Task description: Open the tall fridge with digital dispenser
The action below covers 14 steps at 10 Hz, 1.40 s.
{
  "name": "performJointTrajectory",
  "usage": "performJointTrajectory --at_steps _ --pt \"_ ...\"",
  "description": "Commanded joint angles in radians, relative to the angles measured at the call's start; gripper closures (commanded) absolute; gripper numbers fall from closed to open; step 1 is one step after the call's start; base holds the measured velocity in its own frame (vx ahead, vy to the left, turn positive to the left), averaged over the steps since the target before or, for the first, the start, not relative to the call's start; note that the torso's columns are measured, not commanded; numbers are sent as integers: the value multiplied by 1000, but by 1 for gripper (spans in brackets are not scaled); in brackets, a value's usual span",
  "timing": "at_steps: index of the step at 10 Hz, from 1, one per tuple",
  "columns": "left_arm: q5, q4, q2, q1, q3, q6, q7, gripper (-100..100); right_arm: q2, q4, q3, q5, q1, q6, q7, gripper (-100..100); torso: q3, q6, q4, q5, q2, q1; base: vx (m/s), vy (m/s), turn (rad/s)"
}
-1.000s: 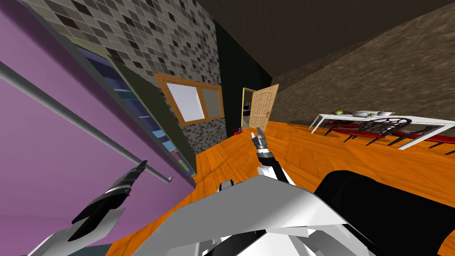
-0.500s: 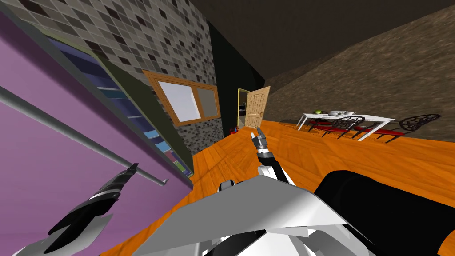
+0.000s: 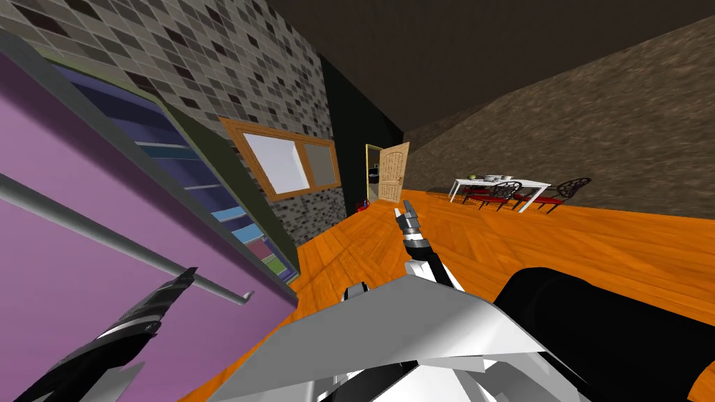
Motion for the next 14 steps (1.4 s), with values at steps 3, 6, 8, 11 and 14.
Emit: performJointTrajectory --at_steps 3,6,8,11,14 --pt "15 73 53 12 41 -18 23 100 0 0 0 0 0 0 0 0 10 -1 5 -3 15 -11 -116 -18 -139" --pt "28 145 101 20 72 -62 42 100 0 0 0 0 -1 0 0 0 10 5 5 -2 17 -9 -129 -44 -212" --pt "20 145 102 12 50 -104 48 100 0 0 0 0 0 0 0 0 8 5 5 -4 12 -16 -117 7 -39" --pt "14 124 109 29 24 -145 82 100 0 0 0 0 -1 0 0 0 10 5 5 -4 15 -14 -262 93 -46" --pt "8 104 115 46 -2 -186 117 100 0 0 0 0 0 0 0 0 8 -2 6 -6 13 -10 -245 83 -28"
